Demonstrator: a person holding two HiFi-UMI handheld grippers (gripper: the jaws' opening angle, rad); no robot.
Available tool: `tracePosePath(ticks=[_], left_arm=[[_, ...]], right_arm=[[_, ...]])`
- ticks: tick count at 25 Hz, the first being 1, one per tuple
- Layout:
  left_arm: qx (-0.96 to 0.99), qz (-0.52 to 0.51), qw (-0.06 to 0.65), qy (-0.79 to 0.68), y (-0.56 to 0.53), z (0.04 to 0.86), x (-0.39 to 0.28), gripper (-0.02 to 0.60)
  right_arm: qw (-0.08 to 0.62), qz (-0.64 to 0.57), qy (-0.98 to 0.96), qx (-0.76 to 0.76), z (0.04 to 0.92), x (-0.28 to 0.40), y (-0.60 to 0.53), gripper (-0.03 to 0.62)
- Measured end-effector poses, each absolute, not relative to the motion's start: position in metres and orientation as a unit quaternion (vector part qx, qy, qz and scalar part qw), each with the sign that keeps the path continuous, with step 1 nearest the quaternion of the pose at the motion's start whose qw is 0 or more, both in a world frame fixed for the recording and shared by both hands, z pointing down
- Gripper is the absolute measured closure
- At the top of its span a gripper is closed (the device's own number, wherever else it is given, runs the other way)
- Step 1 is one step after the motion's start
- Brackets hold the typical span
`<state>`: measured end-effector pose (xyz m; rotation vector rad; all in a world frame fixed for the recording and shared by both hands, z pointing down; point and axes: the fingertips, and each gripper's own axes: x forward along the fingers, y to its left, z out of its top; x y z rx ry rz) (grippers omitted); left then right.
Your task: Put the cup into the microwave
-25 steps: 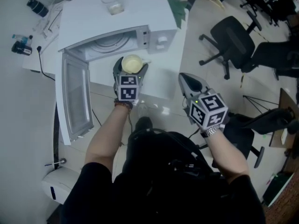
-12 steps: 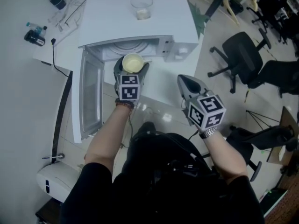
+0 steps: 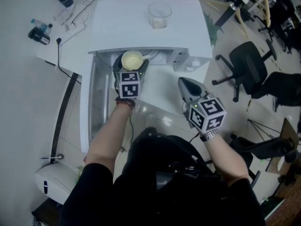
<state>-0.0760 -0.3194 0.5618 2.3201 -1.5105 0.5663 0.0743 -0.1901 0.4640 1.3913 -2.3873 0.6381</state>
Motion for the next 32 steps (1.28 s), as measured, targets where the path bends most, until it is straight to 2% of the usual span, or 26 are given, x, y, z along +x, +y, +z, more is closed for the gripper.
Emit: tracePosePath(ticks=[32], left_arm=[[0.793,0.192,0.159,-0.556,-0.403,0.583,-0.099,0.126]], right_arm=[[0.168,0.234,-0.830,0.479,0.483,0.058,-0.260,0.580]])
